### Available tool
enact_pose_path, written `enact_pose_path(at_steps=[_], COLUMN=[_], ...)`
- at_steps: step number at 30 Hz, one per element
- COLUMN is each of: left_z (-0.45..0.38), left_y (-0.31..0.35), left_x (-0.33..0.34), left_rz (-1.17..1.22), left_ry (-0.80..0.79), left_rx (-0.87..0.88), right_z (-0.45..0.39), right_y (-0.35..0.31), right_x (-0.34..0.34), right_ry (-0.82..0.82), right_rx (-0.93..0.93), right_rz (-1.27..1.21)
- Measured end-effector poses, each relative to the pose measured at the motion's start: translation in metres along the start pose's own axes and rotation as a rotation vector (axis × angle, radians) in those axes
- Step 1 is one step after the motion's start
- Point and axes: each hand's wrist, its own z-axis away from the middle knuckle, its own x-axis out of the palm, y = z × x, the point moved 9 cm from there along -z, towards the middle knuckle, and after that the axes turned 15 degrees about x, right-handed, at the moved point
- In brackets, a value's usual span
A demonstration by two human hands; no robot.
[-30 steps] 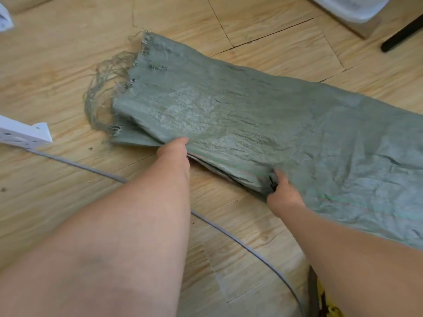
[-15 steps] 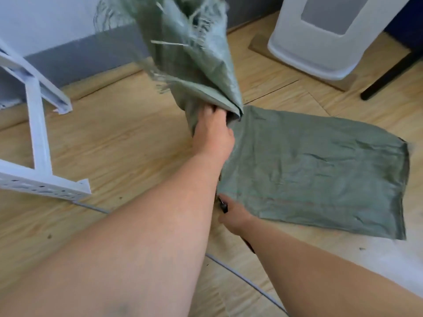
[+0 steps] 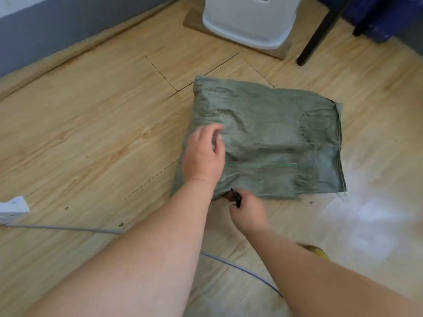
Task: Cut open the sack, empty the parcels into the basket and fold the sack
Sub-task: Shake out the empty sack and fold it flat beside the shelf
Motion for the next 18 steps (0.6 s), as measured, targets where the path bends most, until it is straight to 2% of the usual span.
enact_pose_path(at_steps=[1, 2, 5, 6, 8, 10, 11, 13, 15, 17, 18], left_z=[0.006, 0.015, 0.044, 0.052, 0.066, 0.078, 0.082, 0.082, 0.081, 0.090, 0.100], left_y=[-0.014, -0.032, -0.080, -0.090, -0.107, -0.117, -0.115, -0.106, -0.110, -0.126, -0.137], left_x=[-0.013, -0.017, 0.008, 0.017, 0.032, 0.050, 0.057, 0.061, 0.049, 0.036, 0.038], left_rz=[-0.092, -0.158, -0.189, -0.159, -0.015, 0.161, 0.204, 0.193, 0.108, 0.025, 0.064], left_ry=[0.079, 0.067, -0.273, -0.347, -0.392, -0.413, -0.435, -0.427, -0.297, -0.227, -0.252], left_rx=[-0.050, -0.136, -0.357, -0.387, -0.508, -0.635, -0.636, -0.588, -0.587, -0.680, -0.778], right_z=[-0.003, -0.007, -0.020, -0.022, -0.020, -0.013, -0.010, -0.002, 0.000, -0.005, -0.007], right_y=[0.002, 0.005, 0.017, 0.020, 0.020, 0.000, -0.016, -0.053, -0.082, -0.095, -0.096], right_x=[-0.011, -0.020, -0.050, -0.061, -0.080, -0.088, -0.086, -0.080, -0.071, -0.073, -0.077], right_ry=[0.044, 0.079, 0.201, 0.266, 0.393, 0.466, 0.473, 0.445, 0.410, 0.420, 0.438], right_rx=[0.024, 0.066, 0.246, 0.306, 0.359, 0.233, 0.115, -0.145, -0.316, -0.320, -0.277], right_rz=[-0.022, -0.061, -0.218, -0.253, -0.284, -0.232, -0.167, -0.051, 0.057, 0.068, 0.030])
